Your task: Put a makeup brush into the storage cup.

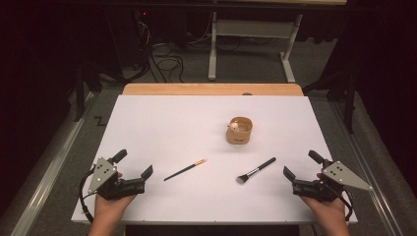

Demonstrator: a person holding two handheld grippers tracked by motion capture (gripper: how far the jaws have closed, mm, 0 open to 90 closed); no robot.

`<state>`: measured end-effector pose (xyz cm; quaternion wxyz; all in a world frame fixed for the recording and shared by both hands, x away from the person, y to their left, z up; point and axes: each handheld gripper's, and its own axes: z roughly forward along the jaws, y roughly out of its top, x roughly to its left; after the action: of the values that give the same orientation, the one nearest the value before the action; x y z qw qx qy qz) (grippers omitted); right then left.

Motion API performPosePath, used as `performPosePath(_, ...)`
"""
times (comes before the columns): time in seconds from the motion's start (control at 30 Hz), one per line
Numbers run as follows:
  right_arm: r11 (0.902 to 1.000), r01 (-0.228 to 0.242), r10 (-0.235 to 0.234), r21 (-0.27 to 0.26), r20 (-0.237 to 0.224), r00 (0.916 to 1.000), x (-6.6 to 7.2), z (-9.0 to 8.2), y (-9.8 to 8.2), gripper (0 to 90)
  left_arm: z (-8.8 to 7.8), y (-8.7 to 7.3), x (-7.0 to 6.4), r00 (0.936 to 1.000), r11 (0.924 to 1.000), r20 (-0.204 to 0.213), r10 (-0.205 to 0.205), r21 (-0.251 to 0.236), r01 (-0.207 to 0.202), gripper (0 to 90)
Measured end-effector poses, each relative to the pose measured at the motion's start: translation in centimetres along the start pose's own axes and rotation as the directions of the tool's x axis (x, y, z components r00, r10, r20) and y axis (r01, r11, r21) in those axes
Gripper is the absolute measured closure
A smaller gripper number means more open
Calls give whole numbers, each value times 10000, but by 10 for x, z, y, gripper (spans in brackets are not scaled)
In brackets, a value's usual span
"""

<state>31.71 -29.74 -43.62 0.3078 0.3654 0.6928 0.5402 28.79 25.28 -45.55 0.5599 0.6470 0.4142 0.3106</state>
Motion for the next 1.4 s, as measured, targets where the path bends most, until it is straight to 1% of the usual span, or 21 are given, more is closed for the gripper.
performPosePath(0.1, 10000, -71, 71, 9, -32, 10000, 0, 2, 0, 2, -1, 0, 1, 10000, 10000, -34, -45, 58, 45, 2)
performPosePath(0.17, 10000, 78, -78, -14, -8, 10000, 0, 3, 0, 2, -2, -1, 2, 10000, 9999, -61, -78, 77, 78, 2)
performPosePath(0.23, 10000, 63, -63, -18, -10, 10000, 0, 3, 0, 2, -1, -1, 3, 9999, 9999, -96, -137, 68, 138, 2)
performPosePath(0.27, 9999, 114, -113, 75, -76, 9999, 0, 4, -1, 2, -1, -1, 3, 9998, 9999, -88, -152, 61, 153, 2)
performPosePath(0.4, 10000, 65, -64, 69, -147, 9999, 0, 5, -2, 2, 0, -2, 2, 9999, 9999, -59, -128, 94, 128, 2)
performPosePath(0.43, 9998, 144, -143, 96, -176, 9997, 0, 5, -2, 2, 0, -2, 2, 9999, 9999, -59, -124, 102, 125, 2)
performPosePath(0.47, 9999, 58, -56, 116, -191, 9998, 1, 5, -2, 2, 0, -2, 2, 9999, 9999, -56, -106, 107, 107, 2)
performPosePath(0.5, 9999, 135, -133, 72, -231, 9996, 1, 6, -1, 2, 0, -2, 2, 9999, 9999, -50, -119, 95, 119, 2)
performPosePath(0.63, 9999, 98, -97, 83, -194, 9998, 1, 6, -1, 2, -1, -3, 2, 9999, 9999, -35, -128, 110, 128, 3)
performPosePath(0.73, 9998, 199, -198, 65, -180, 9996, 1, 6, -1, 2, -1, -2, 2, 9999, 9999, -41, -159, 68, 159, 3)
performPosePath(0.87, 9997, 222, -221, 88, -168, 9996, 1, 6, -1, 2, -1, -2, 2, 9999, 9999, -29, -144, 61, 144, 3)
performPosePath(1.4, 9999, 128, -126, 108, -185, 9997, 2, 6, -2, 2, -1, -2, 1, 9999, 9999, 6, -115, 41, 115, 3)
